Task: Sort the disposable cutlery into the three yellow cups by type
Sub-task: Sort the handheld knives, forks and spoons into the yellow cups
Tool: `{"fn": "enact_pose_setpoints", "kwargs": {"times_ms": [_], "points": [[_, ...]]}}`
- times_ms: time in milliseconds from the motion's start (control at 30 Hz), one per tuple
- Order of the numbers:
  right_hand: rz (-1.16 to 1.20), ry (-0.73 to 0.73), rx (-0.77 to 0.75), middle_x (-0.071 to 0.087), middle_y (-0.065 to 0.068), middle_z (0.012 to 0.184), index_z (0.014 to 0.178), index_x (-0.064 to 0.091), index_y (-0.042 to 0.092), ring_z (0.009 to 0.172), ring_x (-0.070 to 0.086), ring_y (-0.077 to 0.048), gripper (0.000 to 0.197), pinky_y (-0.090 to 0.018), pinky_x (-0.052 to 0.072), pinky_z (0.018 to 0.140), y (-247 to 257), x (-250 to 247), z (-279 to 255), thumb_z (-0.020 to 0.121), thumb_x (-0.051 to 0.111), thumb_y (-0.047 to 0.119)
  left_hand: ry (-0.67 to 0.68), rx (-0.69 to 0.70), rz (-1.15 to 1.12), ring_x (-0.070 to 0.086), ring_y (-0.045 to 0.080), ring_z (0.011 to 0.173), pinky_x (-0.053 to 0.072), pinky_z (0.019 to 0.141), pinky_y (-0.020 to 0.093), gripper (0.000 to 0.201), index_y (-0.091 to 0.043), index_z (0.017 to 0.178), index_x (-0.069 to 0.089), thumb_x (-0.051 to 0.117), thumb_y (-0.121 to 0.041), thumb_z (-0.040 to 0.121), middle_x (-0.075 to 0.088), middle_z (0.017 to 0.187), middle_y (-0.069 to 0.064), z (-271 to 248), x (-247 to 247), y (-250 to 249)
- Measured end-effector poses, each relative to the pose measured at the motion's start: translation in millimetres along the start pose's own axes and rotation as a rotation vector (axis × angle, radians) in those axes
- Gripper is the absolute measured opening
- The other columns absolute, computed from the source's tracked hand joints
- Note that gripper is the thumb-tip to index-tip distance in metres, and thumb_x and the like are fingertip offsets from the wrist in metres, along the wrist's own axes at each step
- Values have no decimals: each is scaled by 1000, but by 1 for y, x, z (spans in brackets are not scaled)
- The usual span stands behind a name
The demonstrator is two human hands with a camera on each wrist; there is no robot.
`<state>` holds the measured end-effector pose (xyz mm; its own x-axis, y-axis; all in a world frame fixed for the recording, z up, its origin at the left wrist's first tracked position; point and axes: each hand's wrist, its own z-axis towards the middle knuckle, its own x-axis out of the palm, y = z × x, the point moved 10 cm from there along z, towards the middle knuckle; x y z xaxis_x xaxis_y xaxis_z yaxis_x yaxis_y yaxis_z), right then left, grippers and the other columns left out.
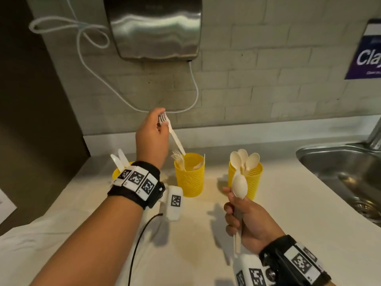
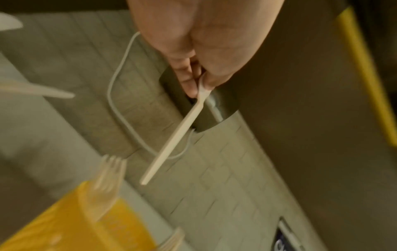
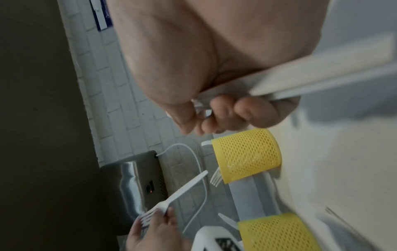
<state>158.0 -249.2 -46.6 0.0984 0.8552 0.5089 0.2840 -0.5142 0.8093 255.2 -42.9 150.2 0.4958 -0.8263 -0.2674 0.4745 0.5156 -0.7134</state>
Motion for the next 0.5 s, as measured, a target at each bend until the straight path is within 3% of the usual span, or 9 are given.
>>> {"fn": "enact_pose_setpoints", "kwargs": {"times_ms": [167, 267, 333, 433, 500], "points": [[30, 38, -15, 46, -2, 73, 102, 52, 22, 44, 37, -12, 8, -21, 30, 39, 6, 4, -9, 94, 48, 22, 326, -117, 150, 58, 28, 111, 39, 87, 23, 35, -14, 126, 55, 51, -11, 91, 62, 121, 13, -17, 65, 45], [-3, 72, -55, 45, -3, 73, 95, 51, 12, 48, 42, -14, 6, -24, 36, 42, 12, 10, -11, 89, 53, 13, 296, -69, 157, 50, 25, 121, 33, 98, 22, 43, -14, 133, 50, 53, -10, 90, 51, 133, 10, -34, 58, 34], [-3, 84, -68, 46, -3, 66, 91, 55, 8, 50, 47, -14, 14, -25, 41, 44, 14, 15, -9, 80, 60, 14, 303, -129, 6, 55, 19, 112, 38, 95, 24, 42, -18, 132, 51, 54, -11, 90, 58, 121, 3, -54, 52, 25], [-18, 90, -51, 52, -4, 62, 92, 63, 6, 53, 57, -16, 21, -26, 49, 48, 8, 22, -2, 73, 63, 16, 711, -410, -407, 62, 7, 83, 47, 85, 23, 40, -23, 126, 52, 57, -9, 90, 67, 88, -6, -116, 89, 12], [-28, 110, -39, 57, -6, 65, 93, 65, 6, 54, 60, -17, 24, -27, 52, 49, 3, 29, 1, 72, 63, 17, 768, -489, -515, 62, 9, 71, 53, 78, 23, 29, -13, 118, 58, 55, -6, 90, 67, 80, 0, -132, 94, 11]]}}
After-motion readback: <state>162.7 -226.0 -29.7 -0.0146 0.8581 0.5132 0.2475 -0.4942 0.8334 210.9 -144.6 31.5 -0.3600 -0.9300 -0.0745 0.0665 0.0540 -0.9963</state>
